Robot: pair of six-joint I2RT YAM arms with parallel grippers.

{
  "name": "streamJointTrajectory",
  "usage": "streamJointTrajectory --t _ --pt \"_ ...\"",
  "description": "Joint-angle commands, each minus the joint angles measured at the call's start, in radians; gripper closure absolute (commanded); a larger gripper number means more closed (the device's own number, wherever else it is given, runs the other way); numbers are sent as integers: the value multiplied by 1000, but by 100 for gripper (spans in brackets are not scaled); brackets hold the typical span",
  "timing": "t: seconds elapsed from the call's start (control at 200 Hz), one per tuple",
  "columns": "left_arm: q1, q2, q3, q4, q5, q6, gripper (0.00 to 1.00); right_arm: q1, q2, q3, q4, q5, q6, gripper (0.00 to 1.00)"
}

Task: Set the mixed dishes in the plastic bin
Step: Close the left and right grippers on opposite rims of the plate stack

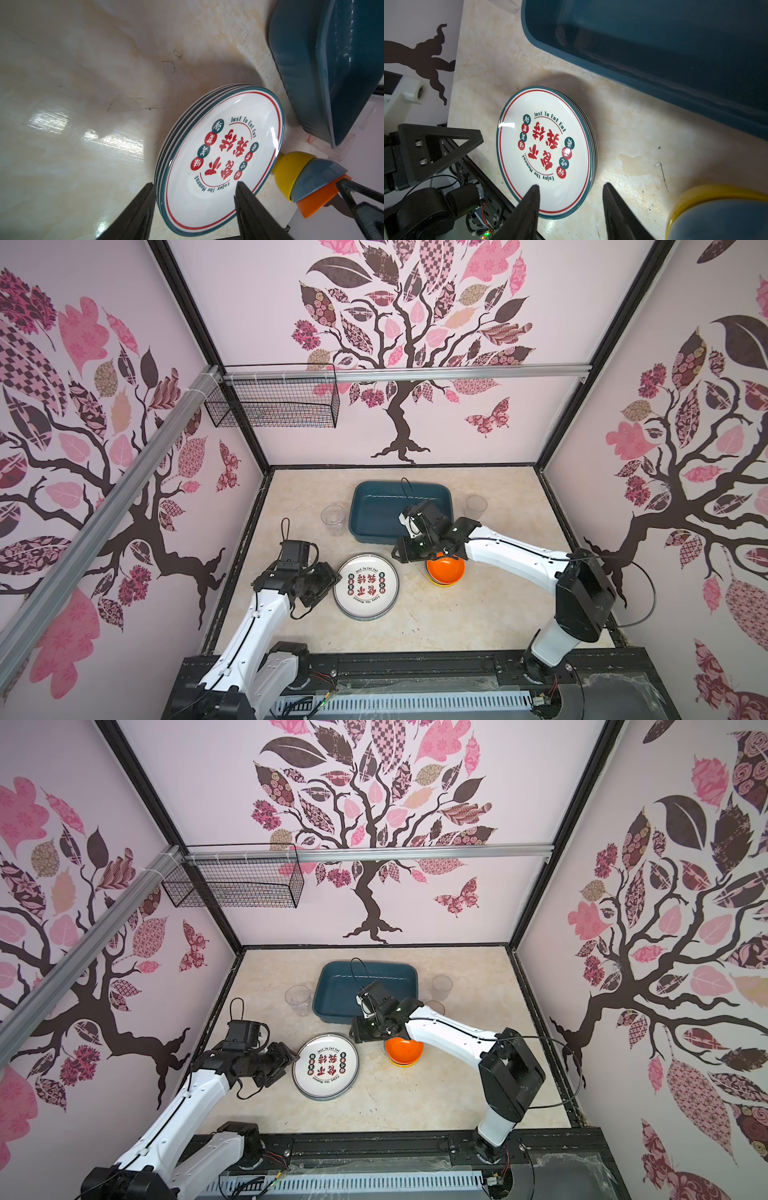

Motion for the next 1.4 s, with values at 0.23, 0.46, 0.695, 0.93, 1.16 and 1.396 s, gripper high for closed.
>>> streamJointTrajectory --t 0.23,0.46,0.695,0.93,1.16,1.396 --pt "-16 80 -54 77 -12 -17 32 14 97 59 -41 6 -17 46" --pt "-27 117 -93 150 33 -30 33 16 149 82 -42 -2 -17 47" --pt "-44 141 -110 189 58 -38 34 18 182 91 -34 -12 -13 46" --pt "-83 146 -114 215 64 -60 36 18 208 101 -35 -13 -15 47" --pt "-123 152 -106 220 60 -77 37 20 239 126 -48 -9 -17 49" --pt "-123 85 -112 179 33 -81 36 22 264 149 -63 10 -22 48"
